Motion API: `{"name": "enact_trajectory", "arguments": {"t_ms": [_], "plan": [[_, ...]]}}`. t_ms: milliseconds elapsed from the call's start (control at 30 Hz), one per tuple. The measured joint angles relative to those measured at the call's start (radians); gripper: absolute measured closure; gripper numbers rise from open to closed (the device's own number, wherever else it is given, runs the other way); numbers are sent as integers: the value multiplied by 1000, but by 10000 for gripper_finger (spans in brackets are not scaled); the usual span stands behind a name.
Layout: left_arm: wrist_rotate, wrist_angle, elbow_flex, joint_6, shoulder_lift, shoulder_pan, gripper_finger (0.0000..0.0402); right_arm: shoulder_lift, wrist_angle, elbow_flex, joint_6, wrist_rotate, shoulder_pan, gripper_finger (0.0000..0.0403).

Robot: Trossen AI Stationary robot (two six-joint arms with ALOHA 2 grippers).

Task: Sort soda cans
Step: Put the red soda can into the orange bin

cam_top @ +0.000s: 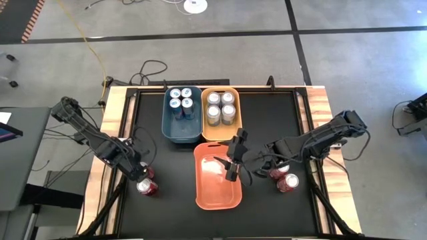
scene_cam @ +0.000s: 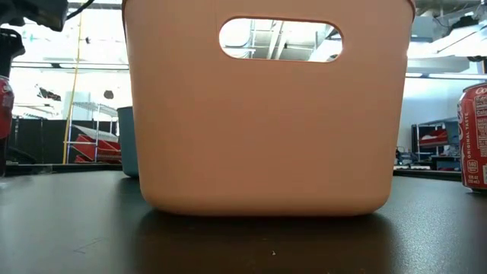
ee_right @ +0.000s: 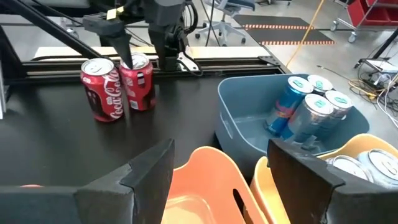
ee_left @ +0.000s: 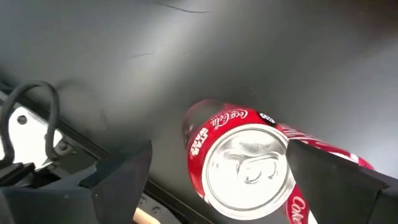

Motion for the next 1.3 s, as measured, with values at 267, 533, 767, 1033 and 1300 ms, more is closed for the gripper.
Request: {"name": "enact_trajectory", "arguments": {"t_ms": [267, 533, 767, 1033, 1300], "plan": [[0, -38, 1, -12, -4, 0, 33, 0, 0, 0, 0, 0, 0, 128], [-41, -59, 39, -30, -9, 0, 33, 0, 3, 0, 0, 0, -7, 128], [-50, -56, 53, -34, -9, 0, 33, 0, 2, 0, 0, 1, -8, 128], [-49, -52, 53, -30, -7, 0, 33, 0, -6, 0, 0, 0, -6, 128], [13, 15, -28, -24, -7, 0, 33, 0, -7, 0, -1, 0, 7, 128]]}}
